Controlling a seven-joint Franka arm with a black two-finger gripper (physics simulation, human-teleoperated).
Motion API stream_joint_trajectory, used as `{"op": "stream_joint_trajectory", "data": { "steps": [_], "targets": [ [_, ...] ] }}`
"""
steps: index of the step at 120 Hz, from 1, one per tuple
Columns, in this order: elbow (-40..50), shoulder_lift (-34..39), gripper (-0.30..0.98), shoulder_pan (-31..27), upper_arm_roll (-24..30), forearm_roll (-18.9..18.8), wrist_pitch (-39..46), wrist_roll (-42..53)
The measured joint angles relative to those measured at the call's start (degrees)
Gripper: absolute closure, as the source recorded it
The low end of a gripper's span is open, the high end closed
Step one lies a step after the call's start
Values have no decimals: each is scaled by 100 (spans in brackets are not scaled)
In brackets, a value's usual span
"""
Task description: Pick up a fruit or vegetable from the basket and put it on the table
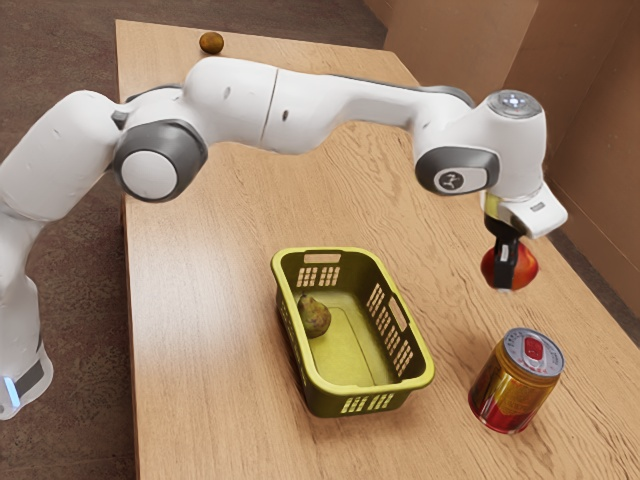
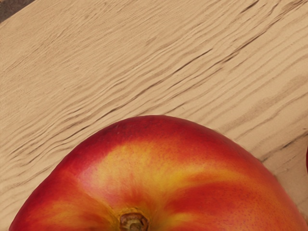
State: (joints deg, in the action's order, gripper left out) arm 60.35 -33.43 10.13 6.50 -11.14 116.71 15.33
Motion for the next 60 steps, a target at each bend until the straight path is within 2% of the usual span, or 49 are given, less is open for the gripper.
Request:
{"op": "stream_joint_trajectory", "data": {
  "steps": [18,30,60],
  "targets": [
    [-3,-62,27,-105,89,-86,57,11],
    [-3,-63,9,-125,100,-80,68,29],
    [5,-63,2,-223,131,-43,60,95]
  ]
}}
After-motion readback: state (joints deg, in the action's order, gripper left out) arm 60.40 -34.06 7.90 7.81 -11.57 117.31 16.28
